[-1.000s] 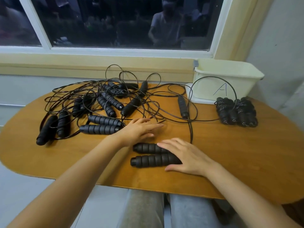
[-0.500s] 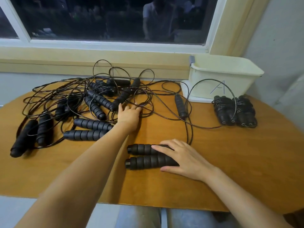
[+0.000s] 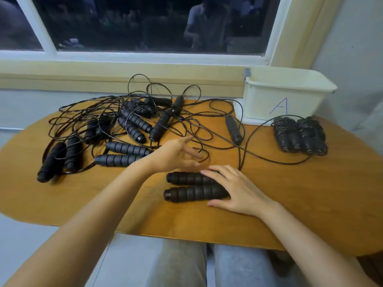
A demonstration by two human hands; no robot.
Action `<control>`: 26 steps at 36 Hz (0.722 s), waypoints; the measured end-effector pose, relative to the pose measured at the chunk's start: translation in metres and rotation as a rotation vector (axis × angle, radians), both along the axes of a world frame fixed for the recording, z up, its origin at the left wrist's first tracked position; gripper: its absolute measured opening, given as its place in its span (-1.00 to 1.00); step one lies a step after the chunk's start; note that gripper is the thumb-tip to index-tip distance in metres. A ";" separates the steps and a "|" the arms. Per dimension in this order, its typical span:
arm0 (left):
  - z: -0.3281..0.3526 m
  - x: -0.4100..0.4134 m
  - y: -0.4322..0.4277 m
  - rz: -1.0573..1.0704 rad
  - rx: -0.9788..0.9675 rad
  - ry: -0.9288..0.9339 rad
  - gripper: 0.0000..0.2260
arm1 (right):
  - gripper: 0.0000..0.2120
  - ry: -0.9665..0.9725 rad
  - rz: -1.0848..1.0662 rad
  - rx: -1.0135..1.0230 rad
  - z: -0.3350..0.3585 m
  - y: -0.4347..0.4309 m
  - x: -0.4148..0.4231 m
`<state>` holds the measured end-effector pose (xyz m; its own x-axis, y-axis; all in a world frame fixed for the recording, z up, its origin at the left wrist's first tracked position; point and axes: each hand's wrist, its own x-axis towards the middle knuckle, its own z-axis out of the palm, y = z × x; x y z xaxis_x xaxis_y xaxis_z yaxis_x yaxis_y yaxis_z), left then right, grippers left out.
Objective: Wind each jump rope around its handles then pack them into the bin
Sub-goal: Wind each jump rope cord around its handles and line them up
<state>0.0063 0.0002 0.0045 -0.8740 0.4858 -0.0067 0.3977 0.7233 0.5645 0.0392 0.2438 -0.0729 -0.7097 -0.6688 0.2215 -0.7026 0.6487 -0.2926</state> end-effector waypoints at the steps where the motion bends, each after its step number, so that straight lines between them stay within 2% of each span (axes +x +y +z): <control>1: 0.001 0.007 0.000 0.030 0.015 0.048 -0.77 | -0.26 -0.007 -0.009 -0.015 0.001 0.001 0.001; 4: -0.007 0.024 -0.002 0.053 0.101 0.199 -0.83 | -0.24 -0.046 -0.050 -0.060 0.005 0.008 0.006; 7: -0.021 0.041 -0.004 -0.013 0.068 0.143 -0.65 | -0.30 -0.135 -0.168 -0.108 0.006 0.019 0.008; 9: -0.033 0.048 -0.004 -0.055 -0.009 0.103 -0.48 | -0.48 -0.144 -0.197 -0.118 0.005 0.026 0.009; 11: -0.045 0.053 -0.005 -0.071 -0.075 0.139 -0.38 | -0.68 -0.102 -0.177 -0.088 0.004 0.030 0.009; 15: -0.055 0.056 -0.008 -0.046 -0.096 0.212 -0.38 | -0.93 -0.051 -0.156 -0.090 0.000 0.035 0.008; 22: -0.060 0.064 -0.011 -0.012 -0.117 0.251 -0.48 | -0.94 -0.022 -0.161 -0.131 -0.001 0.037 0.006; 26: -0.068 0.068 -0.016 -0.075 -0.087 0.259 -0.53 | -0.91 -0.031 -0.170 -0.114 0.002 0.037 0.004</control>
